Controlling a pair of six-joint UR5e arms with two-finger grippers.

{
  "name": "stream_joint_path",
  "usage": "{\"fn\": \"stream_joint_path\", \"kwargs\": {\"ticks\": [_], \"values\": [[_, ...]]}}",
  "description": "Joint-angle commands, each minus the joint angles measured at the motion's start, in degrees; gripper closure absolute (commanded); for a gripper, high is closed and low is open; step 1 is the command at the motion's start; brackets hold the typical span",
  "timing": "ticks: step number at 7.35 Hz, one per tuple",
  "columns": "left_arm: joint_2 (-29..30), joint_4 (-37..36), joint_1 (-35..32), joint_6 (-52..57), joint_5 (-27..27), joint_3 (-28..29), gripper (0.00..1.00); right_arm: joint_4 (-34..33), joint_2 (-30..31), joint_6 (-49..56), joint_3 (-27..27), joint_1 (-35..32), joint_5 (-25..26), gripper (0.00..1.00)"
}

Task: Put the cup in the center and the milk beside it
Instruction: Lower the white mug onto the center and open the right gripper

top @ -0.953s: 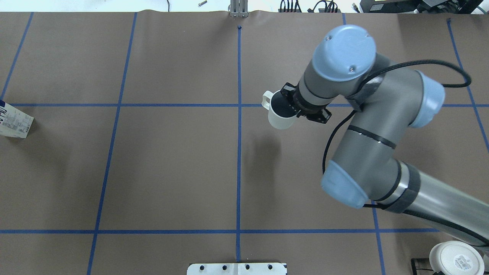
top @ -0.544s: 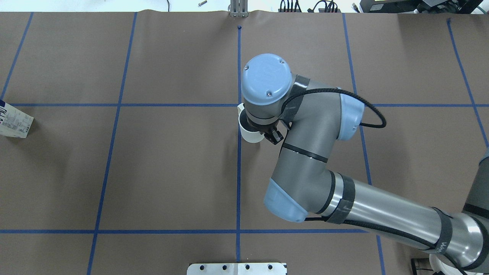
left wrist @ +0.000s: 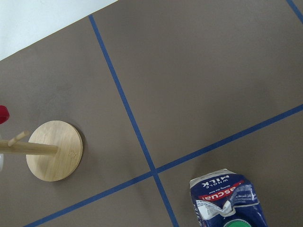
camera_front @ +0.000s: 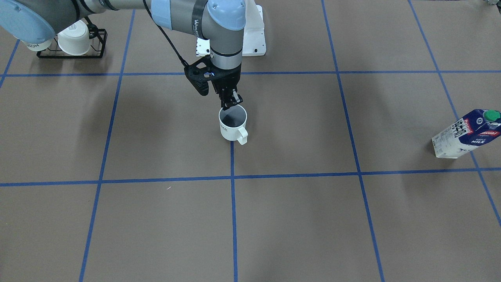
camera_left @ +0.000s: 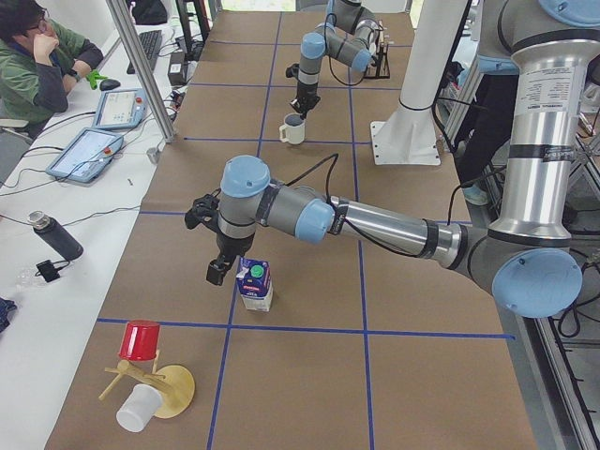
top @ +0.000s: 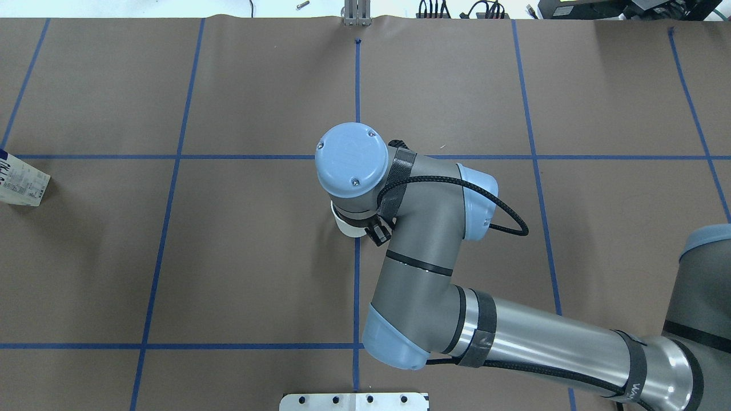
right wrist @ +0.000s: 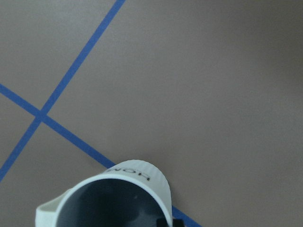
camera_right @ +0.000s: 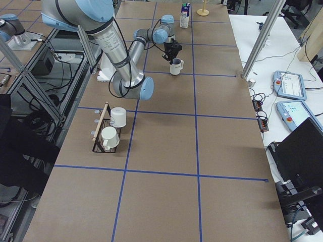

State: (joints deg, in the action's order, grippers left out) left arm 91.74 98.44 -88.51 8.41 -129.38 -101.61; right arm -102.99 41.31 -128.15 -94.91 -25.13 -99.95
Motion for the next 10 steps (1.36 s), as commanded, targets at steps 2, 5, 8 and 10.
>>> {"fn": "stream_joint_path", "kwargs": {"ticks": [2,5,8,10], "values": [[-0.1,0.0,0.0,0.0,0.0,0.0,0.02,0.1,0.4,0.7,0.1,0.9,0.0,1.0],[0.0,0.0,0.1,0.0,0.0,0.3,0.02,0.1,1.1,2.1,0.2,0.9,0.1,1.0],[0.0,0.0,0.1,0.0,0.0,0.5,0.02,0.1,0.3,6.6,-1.2,0.3,0.5,0.01],[0.0,0.0,0.0,0.0,-0.1,0.6,0.02,-0.6,0.8,12.8,-7.2,-2.3,-0.2,0.0]]}}
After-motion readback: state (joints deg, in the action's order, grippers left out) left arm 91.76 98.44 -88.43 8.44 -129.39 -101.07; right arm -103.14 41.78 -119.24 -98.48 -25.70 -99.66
